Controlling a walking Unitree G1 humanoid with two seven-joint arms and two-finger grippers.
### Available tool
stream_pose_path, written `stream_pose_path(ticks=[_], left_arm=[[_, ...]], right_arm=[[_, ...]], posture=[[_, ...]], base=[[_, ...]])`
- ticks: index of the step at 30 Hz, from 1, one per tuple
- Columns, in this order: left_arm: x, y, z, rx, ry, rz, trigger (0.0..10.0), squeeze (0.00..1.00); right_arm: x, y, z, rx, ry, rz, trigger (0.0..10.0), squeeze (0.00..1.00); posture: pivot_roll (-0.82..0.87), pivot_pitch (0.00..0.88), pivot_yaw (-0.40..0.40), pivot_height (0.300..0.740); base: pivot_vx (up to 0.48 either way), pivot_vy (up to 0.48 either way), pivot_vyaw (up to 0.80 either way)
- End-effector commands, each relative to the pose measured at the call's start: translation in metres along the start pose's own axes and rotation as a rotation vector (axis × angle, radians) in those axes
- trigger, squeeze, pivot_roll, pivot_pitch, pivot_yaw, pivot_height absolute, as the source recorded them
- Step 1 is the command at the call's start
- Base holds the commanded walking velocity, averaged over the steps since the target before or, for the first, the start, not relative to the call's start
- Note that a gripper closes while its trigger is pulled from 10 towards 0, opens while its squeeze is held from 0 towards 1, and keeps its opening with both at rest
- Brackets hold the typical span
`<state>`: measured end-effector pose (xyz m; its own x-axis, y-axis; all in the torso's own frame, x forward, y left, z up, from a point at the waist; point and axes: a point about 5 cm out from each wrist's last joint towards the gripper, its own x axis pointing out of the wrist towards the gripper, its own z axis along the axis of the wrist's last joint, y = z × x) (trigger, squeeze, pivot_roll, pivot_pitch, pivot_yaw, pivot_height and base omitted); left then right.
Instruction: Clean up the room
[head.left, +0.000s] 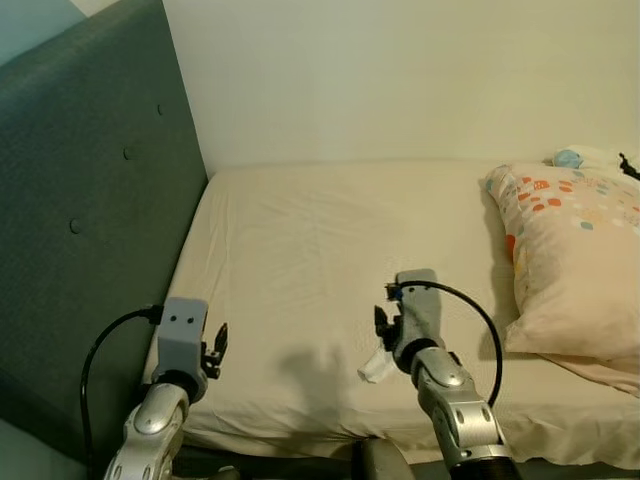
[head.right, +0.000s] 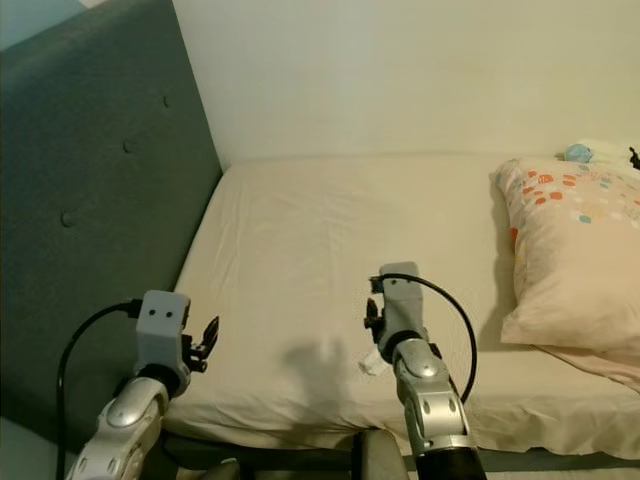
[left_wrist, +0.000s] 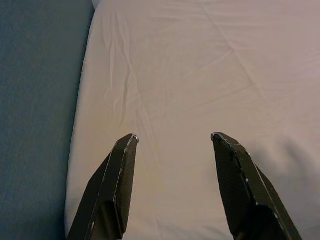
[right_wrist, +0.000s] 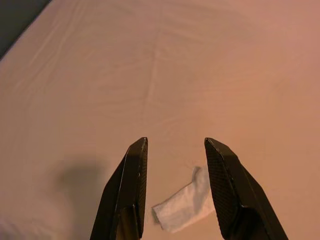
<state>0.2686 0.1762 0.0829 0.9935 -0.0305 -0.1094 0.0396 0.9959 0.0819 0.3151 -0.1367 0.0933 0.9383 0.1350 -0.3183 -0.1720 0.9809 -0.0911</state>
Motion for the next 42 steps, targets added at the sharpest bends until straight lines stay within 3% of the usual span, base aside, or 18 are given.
stream_pose_path(ticks=[1, 5, 8, 12, 15, 16, 17, 19, 20, 21, 25, 26, 27, 30, 36, 42], left_arm=[[-0.004, 0.004, -0.003, 0.026, 0.021, -0.005, 10.0, 0.00], [-0.007, 0.003, 0.000, 0.022, 0.007, -0.022, 10.0, 0.00], [-0.009, 0.003, 0.001, 0.028, 0.001, -0.039, 10.0, 0.00], [-0.012, 0.001, 0.001, 0.032, -0.001, -0.069, 10.0, 0.00], [-0.015, -0.002, 0.003, 0.056, -0.005, -0.129, 10.0, 0.00], [-0.017, -0.002, 0.004, 0.057, -0.008, -0.147, 10.0, 0.00], [-0.017, -0.002, 0.004, 0.057, -0.008, -0.147, 10.0, 0.00], [-0.018, -0.003, 0.005, 0.056, -0.010, -0.164, 10.0, 0.00], [-0.018, -0.003, 0.005, 0.056, -0.010, -0.164, 10.0, 0.00], [-0.021, -0.003, 0.007, 0.057, -0.009, -0.176, 10.0, 0.00], [-0.022, -0.003, 0.007, 0.058, -0.009, -0.182, 10.0, 0.00], [-0.023, -0.002, 0.008, 0.058, -0.008, -0.183, 10.0, 0.00], [-0.025, -0.002, 0.008, 0.059, -0.006, -0.182, 10.0, 0.00], [-0.031, 0.000, 0.009, 0.061, 0.005, -0.177, 10.0, 0.00], [-0.035, 0.002, 0.010, 0.063, 0.010, -0.176, 10.0, 0.00], [-0.049, 0.011, 0.021, 0.087, -0.020, -0.139, 10.0, 0.00]], right_arm=[[0.005, -0.001, -0.007, -0.067, 0.084, 0.023, 10.0, 0.00], [0.013, -0.002, -0.006, -0.137, 0.131, 0.075, 10.0, 0.00], [0.017, -0.004, -0.006, -0.133, 0.157, 0.080, 10.0, 0.00], [0.023, -0.007, -0.013, -0.186, 0.252, 0.110, 10.0, 0.00], [0.028, -0.007, -0.015, -0.364, 0.369, 0.268, 10.0, 0.00], [0.030, -0.010, -0.012, -0.463, 0.410, 0.335, 10.0, 0.00], [0.030, -0.010, -0.012, -0.463, 0.410, 0.335, 10.0, 0.00], [0.033, -0.019, -0.007, -0.602, 0.463, 0.398, 10.0, 0.00], [0.033, -0.019, -0.007, -0.602, 0.463, 0.398, 10.0, 0.00], [0.035, -0.031, -0.004, -0.710, 0.503, 0.424, 10.0, 0.04], [0.035, -0.036, -0.003, -0.740, 0.519, 0.435, 10.0, 0.04], [0.036, -0.042, -0.003, -0.800, 0.525, 0.419, 10.0, 0.87], [0.036, -0.051, -0.004, -0.850, 0.538, 0.396, 10.0, 1.00], [0.034, -0.064, -0.008, -0.876, 0.564, 0.381, 10.0, 1.00], [0.034, -0.060, -0.012, -0.863, 0.548, 0.420, 10.0, 1.00], [0.038, -0.048, -0.014, -0.935, 0.385, 0.413, 10.0, 1.00]], posture=[[-0.07, 0.139, -0.016, 0.620], [-0.06, 0.154, -0.033, 0.620], [-0.06, 0.161, -0.035, 0.620], [-0.06, 0.161, -0.035, 0.620], [-0.05, 0.174, -0.028, 0.620], [-0.05, 0.187, -0.025, 0.620], [-0.05, 0.187, -0.025, 0.620], [-0.04, 0.196, -0.024, 0.620], [-0.04, 0.196, -0.024, 0.620], [-0.03, 0.210, -0.021, 0.620], [-0.03, 0.216, -0.020, 0.620], [-0.03, 0.225, -0.022, 0.620], [-0.02, 0.238, -0.023, 0.620], [-0.01, 0.256, -0.024, 0.620], [0.01, 0.265, -0.025, 0.620], [0.05, 0.328, -0.002, 0.620]], base=[[0.000, 0.000, 0.00], [0.000, 0.000, 0.00], [0.000, 0.000, 0.00], [0.000, 0.000, 0.00], [0.000, 0.000, 0.00], [0.000, 0.000, 0.00], [0.000, 0.000, 0.00], [0.000, 0.000, 0.00], [0.000, 0.000, 0.00], [0.000, 0.000, 0.00], [0.000, 0.000, 0.00], [0.000, 0.000, 0.00], [0.000, 0.000, 0.00], [0.000, 0.000, 0.00], [0.000, 0.000, 0.00], [0.000, 0.000, 0.00]])
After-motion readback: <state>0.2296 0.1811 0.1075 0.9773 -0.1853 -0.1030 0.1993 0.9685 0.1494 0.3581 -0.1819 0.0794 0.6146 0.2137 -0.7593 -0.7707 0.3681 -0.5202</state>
